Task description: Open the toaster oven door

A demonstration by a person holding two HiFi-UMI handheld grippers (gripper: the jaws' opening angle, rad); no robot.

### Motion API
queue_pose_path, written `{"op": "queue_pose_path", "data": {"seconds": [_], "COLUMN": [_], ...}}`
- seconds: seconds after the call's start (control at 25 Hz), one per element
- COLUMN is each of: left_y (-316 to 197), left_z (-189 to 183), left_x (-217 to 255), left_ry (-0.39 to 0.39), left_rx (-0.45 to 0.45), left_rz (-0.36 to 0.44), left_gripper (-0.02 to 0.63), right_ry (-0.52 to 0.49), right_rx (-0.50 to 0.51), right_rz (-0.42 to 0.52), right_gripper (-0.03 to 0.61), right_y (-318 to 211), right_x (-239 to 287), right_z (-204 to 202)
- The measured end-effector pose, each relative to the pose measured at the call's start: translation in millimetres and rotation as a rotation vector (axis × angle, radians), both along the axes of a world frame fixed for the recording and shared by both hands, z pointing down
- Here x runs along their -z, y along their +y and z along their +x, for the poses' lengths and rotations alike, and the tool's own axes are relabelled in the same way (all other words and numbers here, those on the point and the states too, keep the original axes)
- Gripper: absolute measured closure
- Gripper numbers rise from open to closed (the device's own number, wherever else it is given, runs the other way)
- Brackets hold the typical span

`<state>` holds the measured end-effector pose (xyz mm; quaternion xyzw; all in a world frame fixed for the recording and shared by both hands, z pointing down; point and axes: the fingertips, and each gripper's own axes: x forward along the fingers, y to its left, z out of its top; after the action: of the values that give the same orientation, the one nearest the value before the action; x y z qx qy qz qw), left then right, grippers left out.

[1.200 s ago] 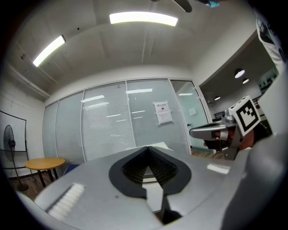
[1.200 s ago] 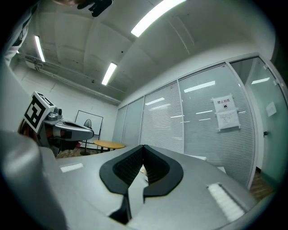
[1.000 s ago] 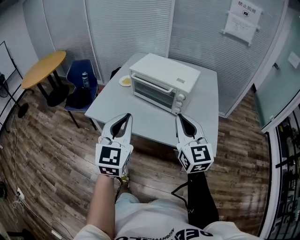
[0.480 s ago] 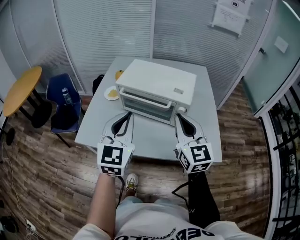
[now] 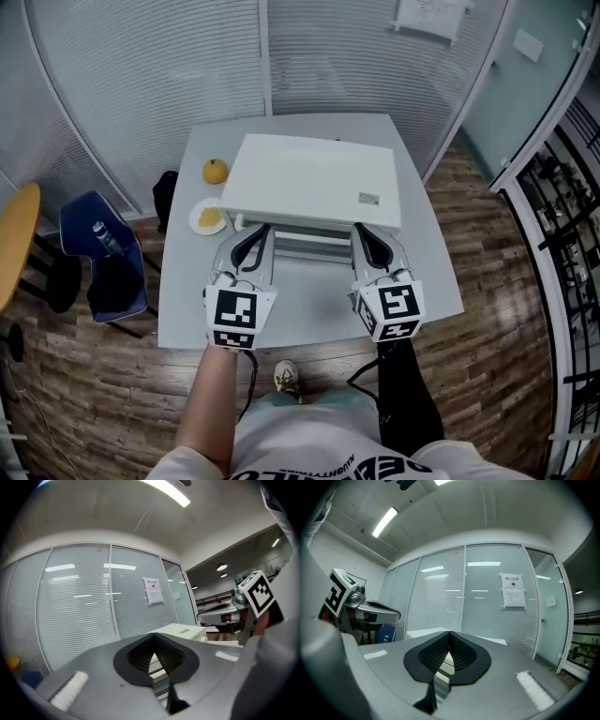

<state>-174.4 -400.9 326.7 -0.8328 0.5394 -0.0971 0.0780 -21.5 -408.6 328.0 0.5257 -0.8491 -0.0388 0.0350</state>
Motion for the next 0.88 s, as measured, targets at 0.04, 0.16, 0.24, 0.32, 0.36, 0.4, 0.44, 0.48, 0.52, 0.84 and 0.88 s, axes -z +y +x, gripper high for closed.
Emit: {"op": "queue_pose_path", "data": {"seconds": [0.04,0.16,0.24,0.32,0.36,0.4,0.44,0.48,0.52,0.84,0.88], "left_y": [-7,-26,-37,-46,-49,-53,-56,-60,-63,-70,-68], "left_z": [-1,-2,0,4,5,5,6,5,4,1,1], "left_x": [-5,-21,-35,-51,-59,-68,-76,-83,-90,-110,-111], "left_ry": [0.002,0.002,-0.003,-0.013,-0.019,-0.025,-0.032,-0.038,-0.045,-0.006,-0.007], "left_rx": [-0.017,-0.054,-0.077,-0.094,-0.099,-0.101,-0.100,-0.095,-0.087,-0.070,-0.068], "left_rz": [-0.009,-0.038,-0.070,-0.109,-0.129,-0.147,-0.164,-0.179,-0.193,-0.261,-0.268], "left_gripper": [0.556,0.557,0.557,0.557,0.556,0.556,0.557,0.557,0.556,0.557,0.557], "right_ry": [0.008,0.033,0.056,0.078,0.086,0.092,0.098,0.107,0.118,0.138,0.136], "right_rx": [-0.015,-0.048,-0.063,-0.075,-0.081,-0.088,-0.095,-0.101,-0.107,-0.125,-0.120], "right_rz": [-0.012,-0.068,-0.113,-0.153,-0.172,-0.189,-0.208,-0.227,-0.249,-0.293,-0.306], "right_gripper": [0.575,0.575,0.575,0.575,0.575,0.575,0.575,0.575,0.575,0.577,0.575], "right_y": [-4,-16,-23,-29,-32,-35,-38,-41,-43,-45,-44], "right_x": [-4,-21,-36,-51,-58,-65,-72,-79,-86,-101,-102], "right_z": [-2,-6,-8,-9,-8,-7,-6,-5,-4,-2,-2]}}
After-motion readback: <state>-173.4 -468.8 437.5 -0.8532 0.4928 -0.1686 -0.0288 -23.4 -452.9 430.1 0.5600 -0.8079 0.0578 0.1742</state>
